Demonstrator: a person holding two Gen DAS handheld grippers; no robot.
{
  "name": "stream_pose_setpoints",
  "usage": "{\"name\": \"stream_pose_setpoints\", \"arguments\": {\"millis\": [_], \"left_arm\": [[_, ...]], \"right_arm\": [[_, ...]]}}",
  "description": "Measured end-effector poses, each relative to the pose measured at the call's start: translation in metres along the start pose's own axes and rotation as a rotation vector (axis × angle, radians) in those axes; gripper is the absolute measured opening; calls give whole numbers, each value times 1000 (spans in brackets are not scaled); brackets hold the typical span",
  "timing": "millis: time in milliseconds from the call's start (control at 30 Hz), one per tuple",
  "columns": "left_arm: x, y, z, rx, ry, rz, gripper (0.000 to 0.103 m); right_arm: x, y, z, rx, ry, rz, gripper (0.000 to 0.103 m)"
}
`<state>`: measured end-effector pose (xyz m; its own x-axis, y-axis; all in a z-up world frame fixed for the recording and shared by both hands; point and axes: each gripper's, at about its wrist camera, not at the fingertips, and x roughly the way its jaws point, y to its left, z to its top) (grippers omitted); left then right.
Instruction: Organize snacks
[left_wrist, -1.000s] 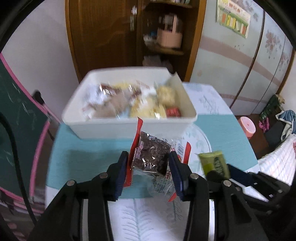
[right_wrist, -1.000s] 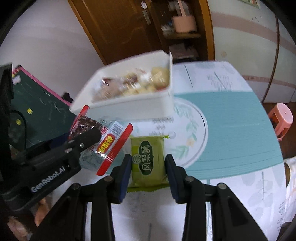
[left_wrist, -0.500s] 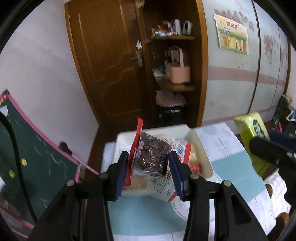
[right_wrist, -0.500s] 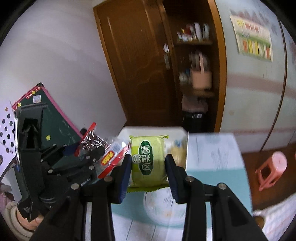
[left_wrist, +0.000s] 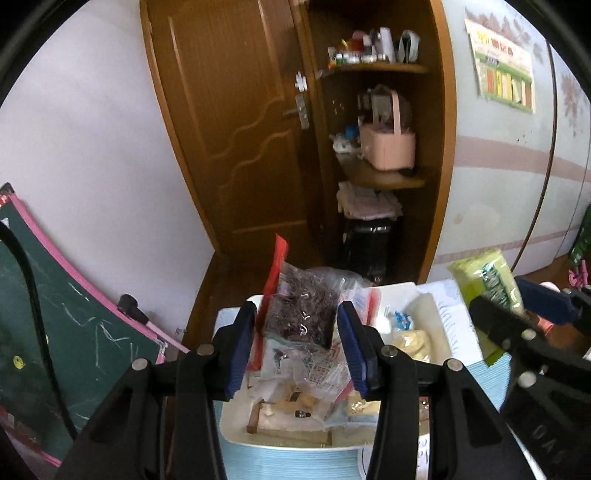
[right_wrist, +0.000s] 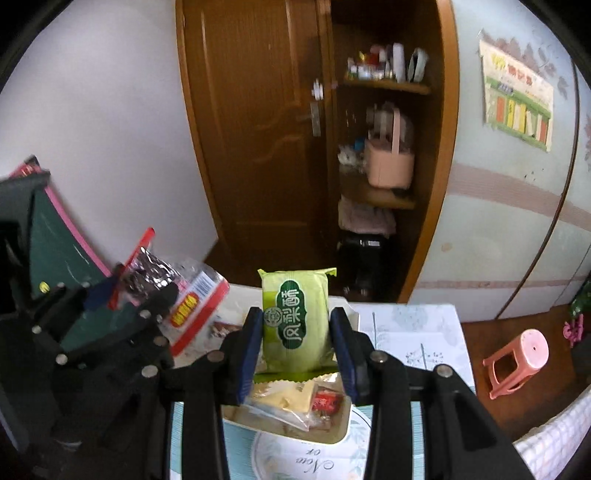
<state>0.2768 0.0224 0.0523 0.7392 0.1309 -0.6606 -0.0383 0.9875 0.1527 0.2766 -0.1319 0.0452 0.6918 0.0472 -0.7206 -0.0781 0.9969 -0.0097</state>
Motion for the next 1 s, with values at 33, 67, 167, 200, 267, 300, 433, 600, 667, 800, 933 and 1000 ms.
{"name": "stream_pose_setpoints", "arguments": {"millis": [33, 67, 167, 200, 267, 300, 433, 600, 667, 800, 933, 1000], "left_arm": [[7, -2, -1, 6, 14, -2, 67], [15, -3, -3, 11, 34, 8, 73], [39, -2, -12, 4, 85, 1, 91], [45, -1, -15, 0, 107, -27, 91], [52, -2, -21, 2, 134, -46, 91], [54, -4, -25, 6, 138, -41, 91], [53, -13, -32, 25, 138, -33, 91], [39, -15, -33, 32, 112, -29, 91], [29, -14, -31, 24, 102, -32, 91], [2, -9, -28, 8, 66, -44, 91], [-33, -5, -29, -1, 27, -44, 93], [-49, -4, -32, -4, 16, -45, 96]], "right_arm": [[14, -1, -2, -8, 31, -4, 39], [21, -3, -4, -8, 47, -9, 39], [39, -11, -11, 2, 77, -34, 40], [44, -13, -13, 9, 88, -24, 42], [48, -19, -17, 26, 101, -13, 47], [49, -21, -20, 30, 102, -12, 49], [48, -21, -26, 32, 114, -7, 50], [34, -21, -29, 27, 104, -14, 50], [27, -22, -29, 42, 98, -6, 50], [4, -21, -31, 50, 71, -4, 50], [-29, -17, -33, 49, 33, -1, 50], [-47, -15, -36, 49, 12, -4, 50]]}}
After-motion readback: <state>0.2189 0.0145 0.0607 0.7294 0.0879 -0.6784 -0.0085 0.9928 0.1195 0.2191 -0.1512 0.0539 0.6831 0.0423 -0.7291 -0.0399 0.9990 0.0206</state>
